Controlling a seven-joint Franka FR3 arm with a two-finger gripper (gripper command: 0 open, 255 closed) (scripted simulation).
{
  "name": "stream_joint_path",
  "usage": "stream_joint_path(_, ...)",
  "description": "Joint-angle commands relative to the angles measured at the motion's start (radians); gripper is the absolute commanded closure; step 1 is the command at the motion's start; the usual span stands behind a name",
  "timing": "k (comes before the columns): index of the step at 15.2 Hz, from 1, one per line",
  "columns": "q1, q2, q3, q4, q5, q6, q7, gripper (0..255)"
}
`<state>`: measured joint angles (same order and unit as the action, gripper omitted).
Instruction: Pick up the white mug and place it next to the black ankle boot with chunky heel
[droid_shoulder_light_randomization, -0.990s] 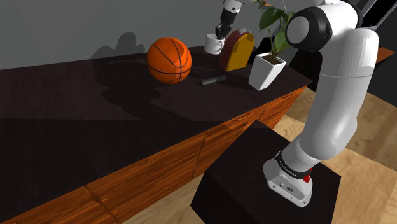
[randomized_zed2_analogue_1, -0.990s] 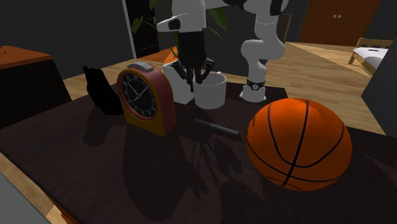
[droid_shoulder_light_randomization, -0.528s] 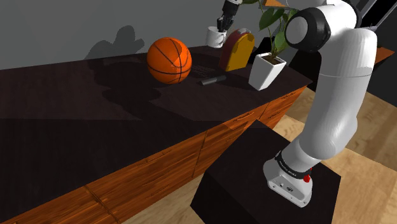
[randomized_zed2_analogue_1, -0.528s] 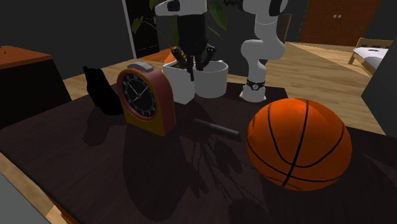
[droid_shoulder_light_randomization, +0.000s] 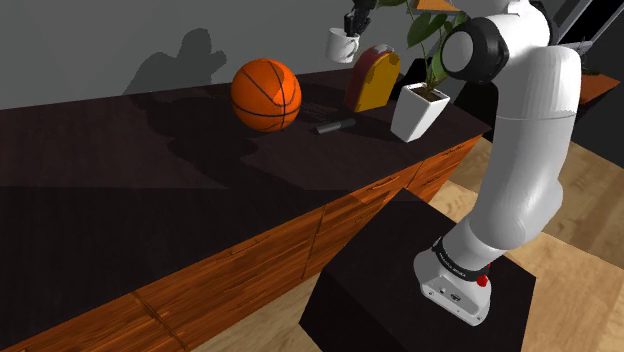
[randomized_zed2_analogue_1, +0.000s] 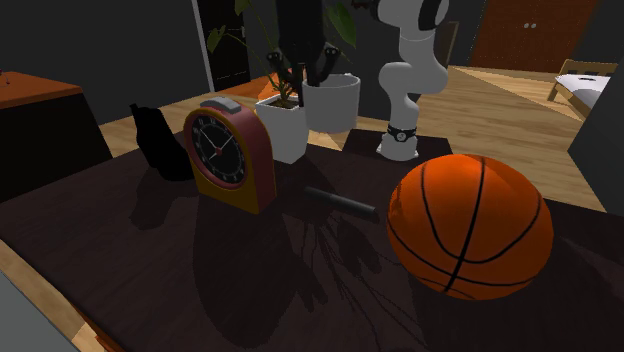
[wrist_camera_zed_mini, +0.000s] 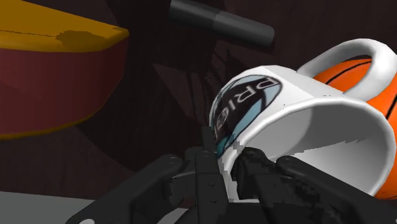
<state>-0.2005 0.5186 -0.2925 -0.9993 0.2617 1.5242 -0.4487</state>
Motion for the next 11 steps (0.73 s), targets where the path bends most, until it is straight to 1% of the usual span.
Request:
stream_joint_path(1,-0.008,0.016,0.001,0.055,0.004,-0.039,0.006,255)
stream_joint_path(5,-0.033,0.067,0.007,0.193,0.017,-0.124,0.018,255)
stream_joint_path(8,-0.055,-0.012,-0.012,0.064,0.006,-0.082,-0.046,255)
stream_joint_path(11,-0.085,-0.063,-0.030,-0.018,-0.001,-0.060,-0.108,255)
